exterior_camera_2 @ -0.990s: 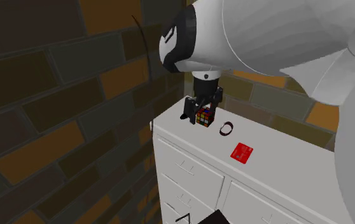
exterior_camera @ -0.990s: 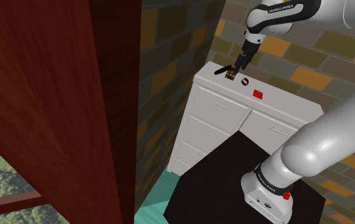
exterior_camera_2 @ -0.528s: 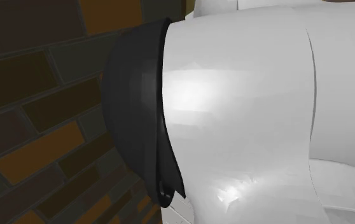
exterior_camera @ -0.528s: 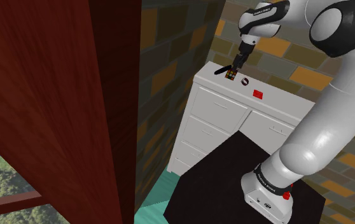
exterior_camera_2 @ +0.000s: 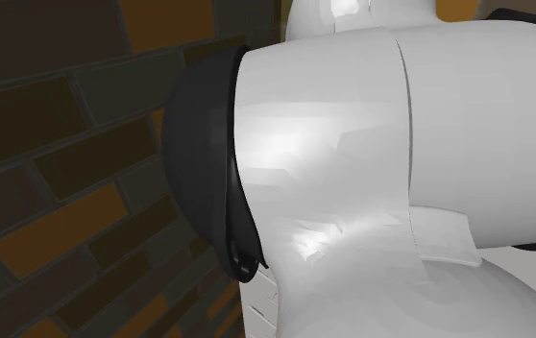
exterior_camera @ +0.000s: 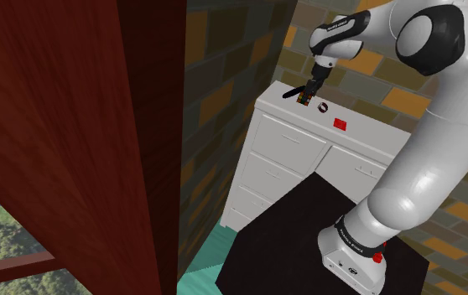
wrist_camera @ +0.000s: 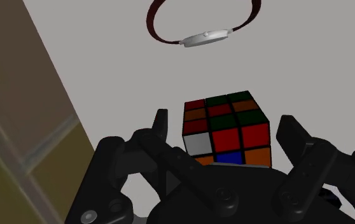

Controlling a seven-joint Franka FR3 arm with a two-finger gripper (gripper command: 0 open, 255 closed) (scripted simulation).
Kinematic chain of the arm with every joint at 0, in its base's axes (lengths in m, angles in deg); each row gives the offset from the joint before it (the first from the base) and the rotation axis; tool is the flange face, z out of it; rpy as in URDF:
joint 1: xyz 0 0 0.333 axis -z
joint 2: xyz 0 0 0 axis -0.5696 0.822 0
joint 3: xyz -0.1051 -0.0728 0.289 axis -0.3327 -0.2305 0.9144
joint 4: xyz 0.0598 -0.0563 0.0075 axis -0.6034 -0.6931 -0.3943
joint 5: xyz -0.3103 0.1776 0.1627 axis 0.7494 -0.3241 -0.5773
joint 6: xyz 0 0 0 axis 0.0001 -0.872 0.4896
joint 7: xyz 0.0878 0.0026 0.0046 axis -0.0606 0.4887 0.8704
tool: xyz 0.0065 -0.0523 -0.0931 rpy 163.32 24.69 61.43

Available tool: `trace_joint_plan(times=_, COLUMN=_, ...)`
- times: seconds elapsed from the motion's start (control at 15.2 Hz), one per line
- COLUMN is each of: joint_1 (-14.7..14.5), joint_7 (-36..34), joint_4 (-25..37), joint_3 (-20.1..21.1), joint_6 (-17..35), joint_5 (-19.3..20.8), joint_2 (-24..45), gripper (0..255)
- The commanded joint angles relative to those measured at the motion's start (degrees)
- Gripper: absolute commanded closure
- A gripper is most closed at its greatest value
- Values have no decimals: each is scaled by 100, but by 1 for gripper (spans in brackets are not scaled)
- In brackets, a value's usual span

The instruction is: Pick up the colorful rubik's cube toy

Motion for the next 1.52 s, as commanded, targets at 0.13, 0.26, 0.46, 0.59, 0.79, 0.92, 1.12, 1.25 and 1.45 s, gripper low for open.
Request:
trace_joint_plan(times=0.13, joint_1=-4, joint_7=-1, joint_4=-39, joint_3=8, joint_6=62, joint_5=-15, joint_2=23, gripper=255)
trace_joint_plan(times=0.26, joint_1=-4, joint_7=-2, joint_4=-39, joint_3=9, joint_6=62, joint_5=-15, joint_2=23, gripper=255)
trace_joint_plan(times=0.46, joint_1=-4, joint_7=-1, joint_4=-45, joint_3=8, joint_6=64, joint_5=-13, joint_2=19, gripper=255)
trace_joint_plan(times=0.59, joint_1=-5, joint_7=-2, joint_4=-49, joint_3=8, joint_6=69, joint_5=-14, joint_2=19, gripper=255)
trace_joint_plan(times=0.79, joint_1=-6, joint_7=-17, joint_4=48, joint_3=-6, joint_6=-75, joint_5=22, joint_2=-34, gripper=255)
trace_joint_plan(times=0.92, joint_1=-15, joint_7=-41, joint_4=135, joint_3=-17, joint_6=-213, joint_5=60, joint_2=-93, gripper=255)
trace_joint_plan(times=1.12, joint_1=-26, joint_7=-74, joint_4=276, joint_3=-30, joint_6=-422, joint_5=111, joint_2=-173, gripper=255)
trace_joint_plan(times=1.25, joint_1=-31, joint_7=-94, joint_4=377, joint_3=-37, joint_6=-563, joint_5=141, joint_2=-220, gripper=255)
trace_joint_plan(times=1.45, joint_1=-37, joint_7=-119, joint_4=539, joint_3=-46, joint_6=-777, joint_5=180, joint_2=-281, gripper=255)
